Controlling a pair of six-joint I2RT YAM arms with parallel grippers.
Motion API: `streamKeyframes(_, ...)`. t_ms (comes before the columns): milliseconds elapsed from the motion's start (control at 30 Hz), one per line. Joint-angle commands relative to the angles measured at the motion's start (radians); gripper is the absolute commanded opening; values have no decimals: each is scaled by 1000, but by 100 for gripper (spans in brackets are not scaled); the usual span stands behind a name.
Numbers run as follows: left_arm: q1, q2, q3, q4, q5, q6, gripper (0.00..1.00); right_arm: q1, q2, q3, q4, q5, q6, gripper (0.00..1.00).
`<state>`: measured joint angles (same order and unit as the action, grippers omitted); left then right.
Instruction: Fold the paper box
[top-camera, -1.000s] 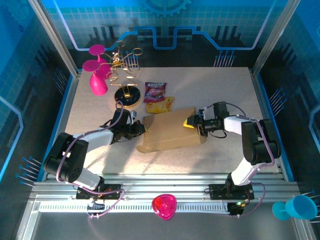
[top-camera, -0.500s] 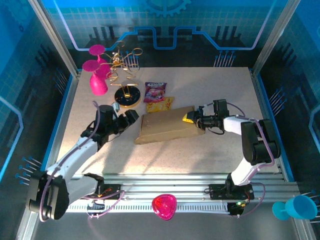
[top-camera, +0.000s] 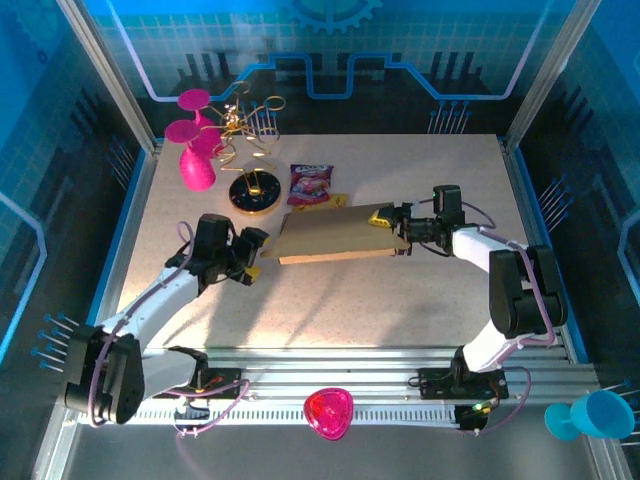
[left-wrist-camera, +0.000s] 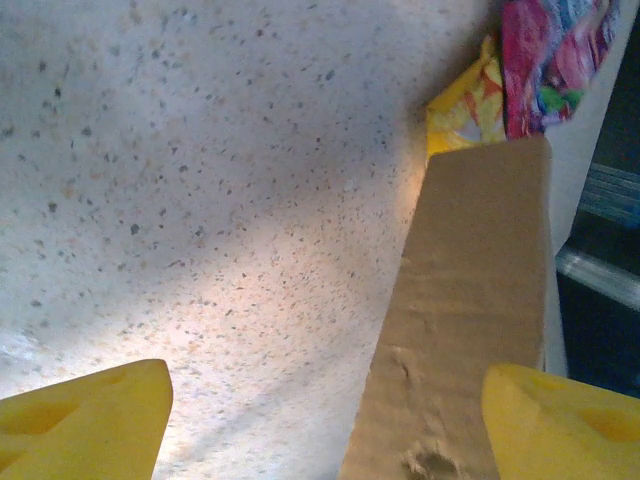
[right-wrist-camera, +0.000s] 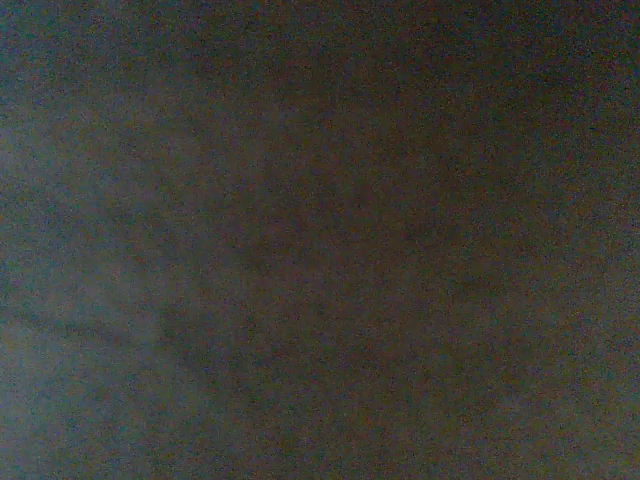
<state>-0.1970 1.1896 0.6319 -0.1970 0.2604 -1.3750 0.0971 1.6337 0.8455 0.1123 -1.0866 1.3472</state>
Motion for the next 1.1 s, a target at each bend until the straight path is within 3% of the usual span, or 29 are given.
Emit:
streamKeyframes(0, 10, 15, -4, 56, 33, -211, 81, -13, -22, 29, -67, -62, 47, 58)
streamKeyframes(133, 10, 23, 11, 31, 43, -288, 82, -19, -25, 56, -131, -64, 15, 58)
streamKeyframes(467, 3, 32, -52, 181, 115, -440, 83, 11, -15, 54, -112, -61, 85, 58)
streamKeyframes(533, -3, 47, -58, 221, 119, -454, 83, 21, -12, 40, -70, -59, 128, 58)
streamKeyframes(700, -42, 107, -52, 331, 135, -516, 83, 42, 14, -55, 226, -55, 334, 55)
streamKeyframes(1067, -70, 106, -72, 424, 105, -568, 82, 53, 38, -119, 338, -51, 418, 52)
